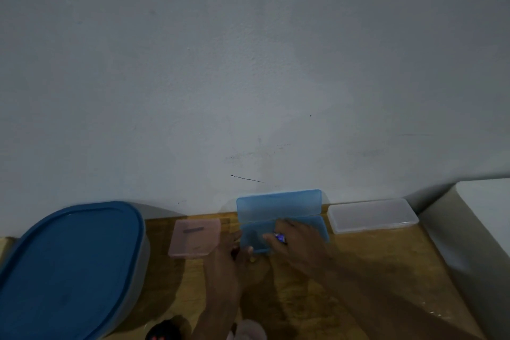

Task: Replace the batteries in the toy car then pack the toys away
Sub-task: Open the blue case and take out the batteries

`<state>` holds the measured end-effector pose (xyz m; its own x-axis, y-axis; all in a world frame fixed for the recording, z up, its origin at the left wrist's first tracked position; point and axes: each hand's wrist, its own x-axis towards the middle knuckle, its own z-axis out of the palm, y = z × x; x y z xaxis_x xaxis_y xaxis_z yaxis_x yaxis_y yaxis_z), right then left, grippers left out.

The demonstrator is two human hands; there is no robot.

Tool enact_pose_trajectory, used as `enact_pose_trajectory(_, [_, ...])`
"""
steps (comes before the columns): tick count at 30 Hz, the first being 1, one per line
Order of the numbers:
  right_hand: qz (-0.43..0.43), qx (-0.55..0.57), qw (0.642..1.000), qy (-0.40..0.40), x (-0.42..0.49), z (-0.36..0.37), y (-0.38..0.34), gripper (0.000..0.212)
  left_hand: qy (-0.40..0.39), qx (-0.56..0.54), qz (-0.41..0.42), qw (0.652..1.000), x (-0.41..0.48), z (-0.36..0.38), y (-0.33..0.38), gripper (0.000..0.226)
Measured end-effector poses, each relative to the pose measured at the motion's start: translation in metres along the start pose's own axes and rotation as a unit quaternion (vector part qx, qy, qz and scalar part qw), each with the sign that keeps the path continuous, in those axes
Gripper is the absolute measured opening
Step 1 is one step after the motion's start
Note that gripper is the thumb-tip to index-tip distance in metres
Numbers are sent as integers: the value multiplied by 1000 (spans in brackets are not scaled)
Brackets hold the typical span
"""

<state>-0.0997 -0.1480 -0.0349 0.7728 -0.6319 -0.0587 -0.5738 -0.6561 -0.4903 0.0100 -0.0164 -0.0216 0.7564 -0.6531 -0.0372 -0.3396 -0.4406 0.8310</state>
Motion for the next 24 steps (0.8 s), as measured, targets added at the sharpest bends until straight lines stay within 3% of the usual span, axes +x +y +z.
enact_pose_trajectory(5, [-50,56,989,125,-8,-11,-3,19,-20,12,-1,1000,-1,-2,6,24])
enact_pose_trajectory(9, [-67,21,996,52,-30,-18,-11,11,-14,29,-7,999,-1,-4,8,21])
enact_pose_trajectory(10, [-70,-6,995,63,-37,-17,-13,7,-16,45,-8,999,-1,-4,8,20])
enact_pose_trajectory(14, [-114,-141,973,142,-55,-6,-15,15,-17,111,15,994,0,-5,13,22])
enact_pose_trajectory(20, [-143,-222,954,140,-70,20,-3,39,-26,124,64,990,-4,-5,14,23])
enact_pose_trajectory(24, [-124,-245,952,134,-69,28,0,40,-78,184,111,974,-4,-4,5,18])
